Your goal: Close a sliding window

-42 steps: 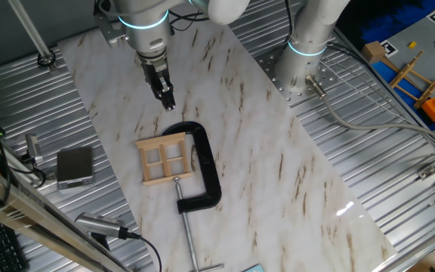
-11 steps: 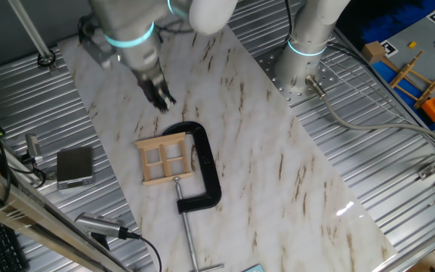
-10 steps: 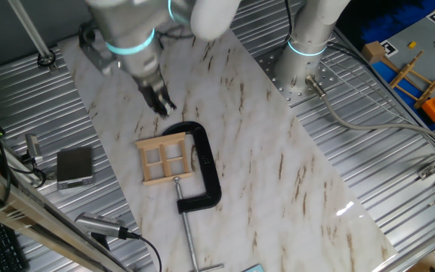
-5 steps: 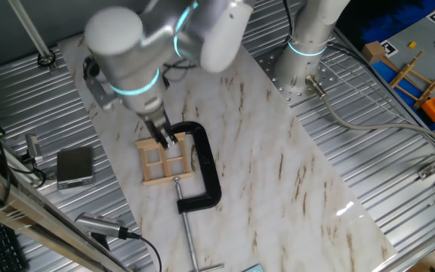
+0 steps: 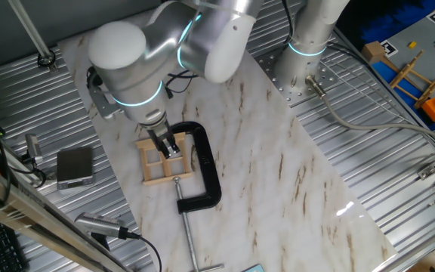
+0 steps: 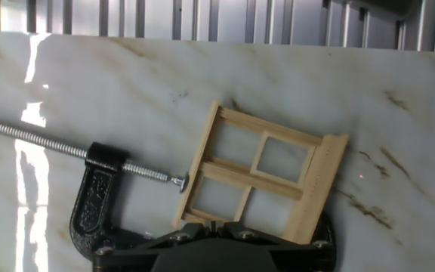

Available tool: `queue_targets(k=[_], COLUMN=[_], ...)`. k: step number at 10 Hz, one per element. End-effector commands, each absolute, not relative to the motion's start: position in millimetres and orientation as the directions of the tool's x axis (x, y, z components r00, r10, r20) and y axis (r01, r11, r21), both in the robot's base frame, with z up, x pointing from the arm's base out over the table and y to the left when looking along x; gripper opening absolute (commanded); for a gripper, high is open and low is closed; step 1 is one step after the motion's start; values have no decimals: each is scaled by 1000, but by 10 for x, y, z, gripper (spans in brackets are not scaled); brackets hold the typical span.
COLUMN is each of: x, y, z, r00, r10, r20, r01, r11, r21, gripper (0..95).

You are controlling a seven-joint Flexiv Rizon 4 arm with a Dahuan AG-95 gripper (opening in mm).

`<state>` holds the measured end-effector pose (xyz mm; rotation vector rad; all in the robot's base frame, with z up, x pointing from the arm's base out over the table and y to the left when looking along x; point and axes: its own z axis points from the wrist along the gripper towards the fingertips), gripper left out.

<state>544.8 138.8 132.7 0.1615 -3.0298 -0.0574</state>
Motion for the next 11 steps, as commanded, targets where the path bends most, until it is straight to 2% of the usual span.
queue_targets(k=[1, 3, 5, 8, 11], x=[5465, 5465, 5272, 5042, 5098], y=[1391, 1391, 1398, 1443, 1435], z=[1320, 1320, 1263, 1078, 881], r00=[-977, -981, -989, -990, -988], r10=[-176, -159, -100, -91, -108], r20=[122, 111, 110, 112, 111], r01=[-164, -144, -87, -78, -95], r11=[982, 981, 988, 990, 988], r21=[98, 131, 124, 118, 120], gripper=[0, 0, 0, 0, 0])
